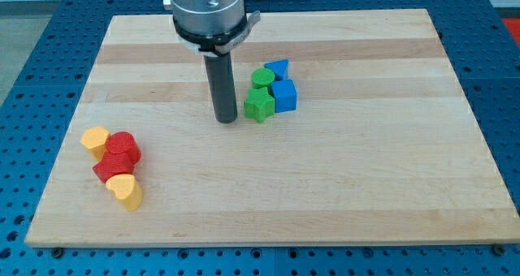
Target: Separate the group of blocks
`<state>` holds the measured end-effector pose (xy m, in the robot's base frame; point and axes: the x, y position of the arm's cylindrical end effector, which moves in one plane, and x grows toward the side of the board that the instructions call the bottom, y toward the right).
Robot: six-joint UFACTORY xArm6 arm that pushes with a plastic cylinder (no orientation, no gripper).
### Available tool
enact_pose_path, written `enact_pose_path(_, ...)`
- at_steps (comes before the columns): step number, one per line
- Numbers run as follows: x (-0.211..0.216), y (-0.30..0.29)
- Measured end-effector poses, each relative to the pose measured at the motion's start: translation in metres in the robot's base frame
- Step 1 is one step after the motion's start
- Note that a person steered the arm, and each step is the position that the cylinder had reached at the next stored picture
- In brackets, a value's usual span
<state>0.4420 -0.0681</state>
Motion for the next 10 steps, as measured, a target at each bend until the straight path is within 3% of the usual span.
enact_pose_path(1, -0.003, 0.010)
enact_pose_path(2, -0.016, 0.075)
enact_pose_path(3, -0.018, 0.083)
enact_pose_path(5, -0.049, 0.067)
enact_pose_path(8, -0.062, 0.061)
enact_pose_path(10, -0.049, 0.039)
